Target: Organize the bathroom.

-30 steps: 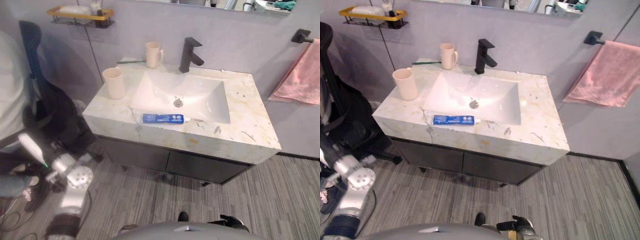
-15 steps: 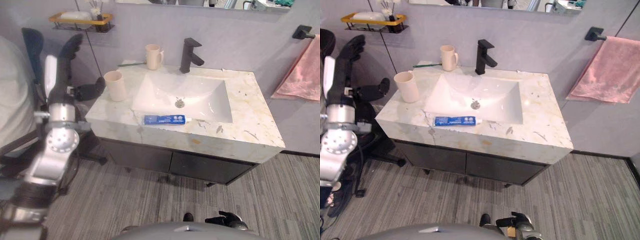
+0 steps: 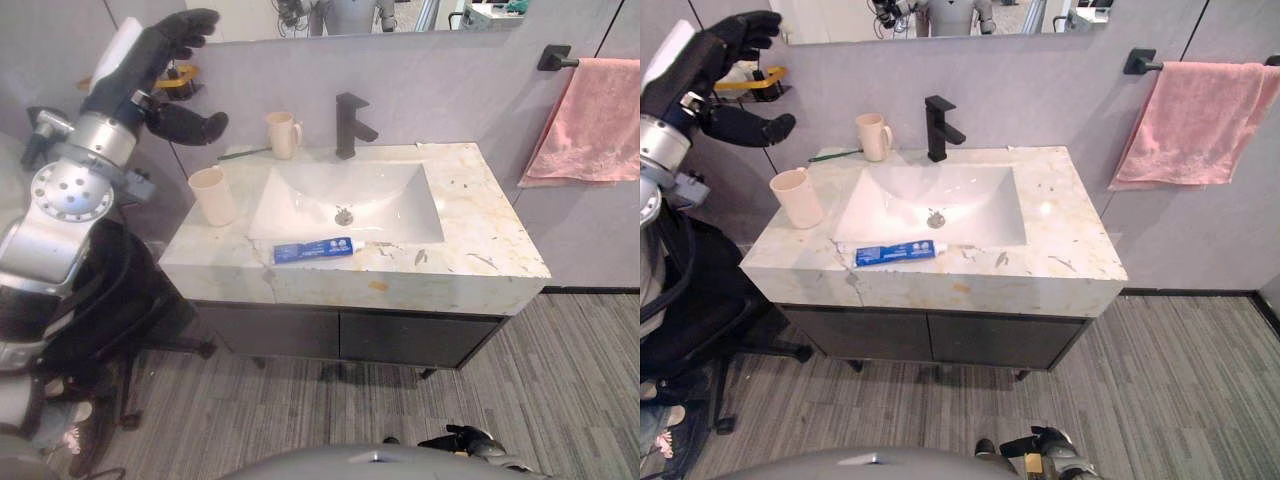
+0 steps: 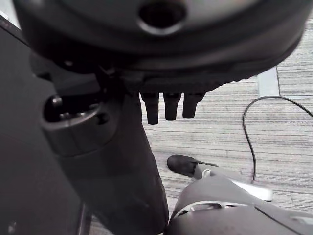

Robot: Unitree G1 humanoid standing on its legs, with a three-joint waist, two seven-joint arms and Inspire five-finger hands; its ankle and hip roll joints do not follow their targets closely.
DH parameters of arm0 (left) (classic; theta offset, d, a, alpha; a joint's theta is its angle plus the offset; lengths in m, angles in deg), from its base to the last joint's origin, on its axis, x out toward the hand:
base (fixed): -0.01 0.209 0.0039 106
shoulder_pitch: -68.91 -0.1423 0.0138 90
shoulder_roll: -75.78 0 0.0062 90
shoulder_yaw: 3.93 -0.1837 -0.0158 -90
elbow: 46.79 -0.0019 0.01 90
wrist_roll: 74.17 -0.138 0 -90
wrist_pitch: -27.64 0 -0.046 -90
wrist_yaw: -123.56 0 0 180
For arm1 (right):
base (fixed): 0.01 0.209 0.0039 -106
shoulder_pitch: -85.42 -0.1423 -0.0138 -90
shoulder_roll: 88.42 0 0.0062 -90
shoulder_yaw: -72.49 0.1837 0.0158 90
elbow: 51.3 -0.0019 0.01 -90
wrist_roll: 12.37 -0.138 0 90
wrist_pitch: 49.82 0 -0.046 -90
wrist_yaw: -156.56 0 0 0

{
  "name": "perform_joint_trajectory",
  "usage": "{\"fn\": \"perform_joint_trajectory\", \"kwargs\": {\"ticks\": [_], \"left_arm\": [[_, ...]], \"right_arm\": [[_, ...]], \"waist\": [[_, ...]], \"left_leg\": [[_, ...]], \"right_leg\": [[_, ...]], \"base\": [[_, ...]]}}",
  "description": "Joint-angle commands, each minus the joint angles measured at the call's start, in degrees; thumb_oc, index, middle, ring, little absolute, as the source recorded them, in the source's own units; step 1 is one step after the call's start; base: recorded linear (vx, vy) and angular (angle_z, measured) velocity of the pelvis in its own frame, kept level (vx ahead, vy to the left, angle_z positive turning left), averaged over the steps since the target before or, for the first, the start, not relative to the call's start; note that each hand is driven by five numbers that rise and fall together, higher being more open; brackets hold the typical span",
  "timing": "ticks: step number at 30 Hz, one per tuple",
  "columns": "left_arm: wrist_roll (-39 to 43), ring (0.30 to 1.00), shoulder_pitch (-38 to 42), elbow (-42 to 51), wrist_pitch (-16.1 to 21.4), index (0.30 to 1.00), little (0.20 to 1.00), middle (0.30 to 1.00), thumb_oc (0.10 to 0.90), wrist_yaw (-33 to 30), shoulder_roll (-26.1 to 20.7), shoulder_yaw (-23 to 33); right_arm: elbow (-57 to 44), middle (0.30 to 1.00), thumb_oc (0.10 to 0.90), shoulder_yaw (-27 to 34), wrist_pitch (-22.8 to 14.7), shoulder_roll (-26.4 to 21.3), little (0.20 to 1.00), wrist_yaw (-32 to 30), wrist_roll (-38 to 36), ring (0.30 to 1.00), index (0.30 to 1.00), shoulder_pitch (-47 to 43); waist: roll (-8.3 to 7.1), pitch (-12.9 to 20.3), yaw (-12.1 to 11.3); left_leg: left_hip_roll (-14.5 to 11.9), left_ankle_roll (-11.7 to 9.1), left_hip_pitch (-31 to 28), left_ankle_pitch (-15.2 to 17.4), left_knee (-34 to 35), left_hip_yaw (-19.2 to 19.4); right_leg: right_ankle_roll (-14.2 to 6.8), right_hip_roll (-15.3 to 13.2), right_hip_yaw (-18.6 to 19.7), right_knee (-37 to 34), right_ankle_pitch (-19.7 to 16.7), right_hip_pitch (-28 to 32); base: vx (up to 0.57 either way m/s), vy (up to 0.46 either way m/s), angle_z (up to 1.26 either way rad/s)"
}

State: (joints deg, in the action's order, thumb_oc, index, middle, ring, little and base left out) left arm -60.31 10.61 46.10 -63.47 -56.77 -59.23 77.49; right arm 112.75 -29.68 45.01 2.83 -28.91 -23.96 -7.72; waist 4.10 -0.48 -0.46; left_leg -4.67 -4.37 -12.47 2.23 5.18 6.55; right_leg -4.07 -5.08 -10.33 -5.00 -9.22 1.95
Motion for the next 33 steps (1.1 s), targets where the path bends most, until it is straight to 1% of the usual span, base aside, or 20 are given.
{"fn": "perform_joint_trajectory", "kwargs": {"ticks": [1,4,8,9,10,11,14,15,16,19,21,22,23,25,26,28,30,31,32,33], "left_arm": [[3.57,0.9,9.42,-0.42,3.09,0.9,0.9,0.9,0.8,1.37,-6.58,0.27],[5.12,0.9,9.41,-1.24,2.62,0.9,0.9,0.9,0.8,2.46,-6.77,0.28],[9.06,0.9,9.66,-3.93,3.86,0.9,0.9,0.9,0.8,-0.68,-6.99,0.43],[11.81,0.9,9.79,-4.69,6.9,0.9,0.9,0.9,0.8,-6.38,-6.91,1.5],[11.81,0.9,9.79,-4.69,6.9,0.9,0.9,0.9,0.8,-6.38,-6.91,1.5],[13.35,0.9,9.02,-4.86,10.14,0.9,0.9,0.9,0.8,-12.72,-6.09,4.38],[14.08,0.9,5.84,-3.7,10.49,0.9,0.9,0.9,0.8,-19.34,-4.35,9.74],[12.5,0.9,1.84,-3.24,11.03,0.9,0.9,0.9,0.8,-24.26,-1.95,14.42],[10.08,0.9,-0.97,-3.06,11.34,0.9,0.9,0.9,0.8,-26.6,-0.17,17.19],[5.88,0.9,-8.85,-2.46,11.33,0.9,0.9,0.9,0.8,-31.81,5.18,22.78],[0.8,0.9,-17.22,-3.05,11.15,0.9,0.9,0.9,0.8,-38.4,12.66,26.2],[0.8,0.9,-17.22,-3.05,11.15,0.9,0.9,0.9,0.8,-38.4,12.66,26.2],[-1.79,0.9,-20.46,-3.77,10.16,0.9,0.9,0.9,0.8,-41.33,15.93,26.86],[-2.11,0.9,-24.66,-6.09,10.83,0.9,0.9,0.9,0.8,-44.93,20.6,27.32],[-2.73,0.9,-27.57,-9.08,11.54,0.9,0.9,0.9,0.8,-46.44,24.42,28.11],[-0.96,0.9,-30.76,-12.92,13.35,0.9,0.9,0.9,0.8,-47.89,28.39,29.31],[0.96,0.9,-33.28,-18.52,16.65,0.9,0.9,0.9,0.8,-48.0,32.32,29.79],[1.06,0.9,-34.37,-22.66,17.06,0.9,0.9,0.9,0.8,-46.82,34.28,30.03],[5.24,0.9,-35.05,-25.48,17.87,0.9,0.9,0.9,0.8,-45.2,35.19,29.22],[4.08,0.9,-35.97,-33.28,20.72,0.9,0.9,0.9,0.8,-45.21,38.94,28.11]], "right_arm": [[2.7,0.9,0.8,-2.12,-0.41,-0.66,0.9,0.2,2.04,0.9,0.9,-2.86],[2.63,0.9,0.8,-2.15,-0.45,-0.89,0.9,0.46,2.1,0.9,0.9,-2.94],[2.71,0.9,0.8,-2.47,-0.36,-1.17,0.9,0.34,1.7,0.9,0.9,-3.01],[2.62,0.9,0.8,-2.44,-0.3,-1.21,0.9,0.19,1.44,0.9,0.9,-2.9],[2.62,0.9,0.8,-2.44,-0.3,-1.21,0.9,0.19,1.44,0.9,0.9,-2.9],[2.53,0.9,0.8,-2.04,-0.36,-0.99,0.9,-0.04,1.44,0.9,0.9,-2.53],[2.65,0.9,0.8,-1.8,-0.72,-0.45,0.9,-0.46,1.04,0.9,0.9,-1.87],[2.62,0.9,0.8,-1.57,-0.96,0.07,0.9,-0.63,0.57,0.9,0.9,-1.43],[2.56,0.9,0.8,-1.24,-1.0,0.39,0.9,-0.65,0.42,0.9,0.9,-1.25],[2.14,0.9,0.8,-0.94,-0.65,1.01,0.9,-0.96,-0.22,0.9,0.9,-0.87],[1.3,0.9,0.8,-0.4,-0.13,1.65,0.9,-1.31,-0.95,0.9,0.9,-0.54],[1.3,0.9,0.8,-0.4,-0.13,1.65,0.9,-1.31,-0.95,0.9,0.9,-0.54],[1.04,0.9,0.8,-0.23,-0.01,1.72,0.9,-1.4,-0.88,0.9,0.9,-0.33],[0.88,0.9,0.8,0.19,0.07,2.04,0.9,-1.75,-1.3,0.9,0.9,-0.09],[0.92,0.9,0.8,0.71,0.11,2.29,0.9,-1.81,-1.32,0.9,0.9,-0.03],[0.87,0.9,0.8,1.3,0.21,2.23,0.9,-1.62,-1.17,0.9,0.9,0.04],[0.68,0.9,0.8,1.86,0.61,2.05,0.9,-1.34,-1.08,0.9,0.9,-0.06],[0.47,0.9,0.8,2.09,1.0,1.88,0.9,-1.23,-1.21,0.9,0.9,-0.29],[0.49,0.9,0.8,2.26,1.01,1.92,0.9,-1.21,-1.39,0.9,0.9,-0.37],[0.36,0.9,0.8,2.63,1.29,1.57,0.9,-0.99,-1.61,0.9,0.9,-0.94]], "waist": [[-0.98,1.18,0.52],[-0.89,1.18,0.55],[-0.71,1.22,0.56],[-0.77,1.19,0.5],[-0.77,1.19,0.5],[-1.02,1.09,0.27],[-1.33,1.06,-0.19],[-1.8,1.0,-0.69],[-2.12,0.97,-1.02],[-2.59,0.84,-1.57],[-3.28,0.41,-2.26],[-3.28,0.41,-2.26],[-3.45,0.15,-2.42],[-3.83,-0.1,-2.92],[-4.15,-0.44,-3.44],[-4.39,-0.93,-4.03],[-4.59,-1.3,-4.57],[-4.64,-1.61,-4.8],[-4.73,-1.71,-4.97],[-4.86,-2.06,-5.14]], "left_leg": [[2.62,3.16,2.8,-0.45,-0.18,0.99],[2.63,3.15,2.71,-0.47,-0.18,1.13],[2.72,3.18,2.61,-0.61,-0.18,1.34],[2.7,3.2,2.52,-0.6,-0.18,1.44],[2.7,3.2,2.52,-0.6,-0.18,1.44],[2.64,3.19,2.41,-0.55,-0.18,1.5],[2.72,3.25,2.4,-0.54,-0.18,1.07],[2.82,3.36,2.43,-0.49,-0.18,0.58],[2.83,3.41,2.49,-0.47,-0.18,0.3],[2.92,3.58,2.5,-0.41,-0.19,-0.41],[2.94,3.65,2.66,-0.45,-0.3,-1.16],[2.94,3.65,2.66,-0.45,-0.3,-1.16],[3.03,3.72,2.99,-1.07,-0.38,-1.34],[3.12,3.81,3.27,-1.21,-0.47,-1.84],[3.14,3.79,3.42,-1.31,-0.56,-2.18],[3.13,3.73,3.5,-1.39,-0.64,-2.55],[3.18,3.6,3.71,-1.58,-0.72,-2.98],[3.14,3.5,3.73,-1.71,-0.73,-3.22],[3.13,3.47,3.41,-1.19,-0.6,-3.54],[3.08,3.35,3.39,-1.24,-0.67,-3.46]], "right_leg": [[-2.2,-1.36,2.7,0.32,6.55,5.12],[-2.13,-1.26,2.77,0.26,6.62,5.23],[-2.09,-1.13,2.75,0.16,6.75,5.5],[-2.08,-1.18,2.6,0.18,6.77,5.58],[-2.08,-1.18,2.6,0.18,6.77,5.58],[-1.96,-1.2,2.38,0.17,6.86,5.74],[-1.76,-1.22,2.22,0.18,7.01,5.85],[-1.5,-1.15,2.07,0.13,7.17,6.0],[-1.34,-1.09,1.96,0.13,7.3,6.07],[-1.01,-1.06,1.66,0.15,7.46,6.26],[-0.64,-1.07,1.33,0.15,7.5,6.35],[-0.64,-1.07,1.33,0.15,7.5,6.35],[-0.38,-1.09,1.14,0.16,7.01,6.16],[-0.25,-1.1,0.91,0.1,6.89,6.09],[-0.17,-1.15,0.69,0.06,6.87,6.14],[0.03,-1.16,0.3,0.01,6.86,6.28],[0.2,-1.19,0.04,0.03,6.83,6.31],[0.28,-1.17,-0.12,0.07,6.79,6.38],[0.14,-1.13,-0.22,0.09,7.25,6.71],[0.24,-1.12,-0.5,0.04,7.23,6.85]], "base": [[0.0,0.0,0.0],[0.0,0.0,0.0],[0.0,0.0,0.0],[0.0,0.0,0.0],[0.0,0.0,0.0],[0.0,0.0,0.0],[0.0,0.0,0.0],[0.0,0.0,0.0],[0.0,0.0,0.0],[0.0,0.0,0.0],[0.0,-0.02,0.04],[-0.04,-0.013,0.08],[-0.04,-0.007,0.07],[-0.02,-0.004,0.04],[0.0,0.0,0.0],[-0.03,0.003,0.08],[-0.03,0.003,0.09],[0.01,0.002,0.08],[0.01,0.007,0.16],[-0.02,0.007,0.16]]}}
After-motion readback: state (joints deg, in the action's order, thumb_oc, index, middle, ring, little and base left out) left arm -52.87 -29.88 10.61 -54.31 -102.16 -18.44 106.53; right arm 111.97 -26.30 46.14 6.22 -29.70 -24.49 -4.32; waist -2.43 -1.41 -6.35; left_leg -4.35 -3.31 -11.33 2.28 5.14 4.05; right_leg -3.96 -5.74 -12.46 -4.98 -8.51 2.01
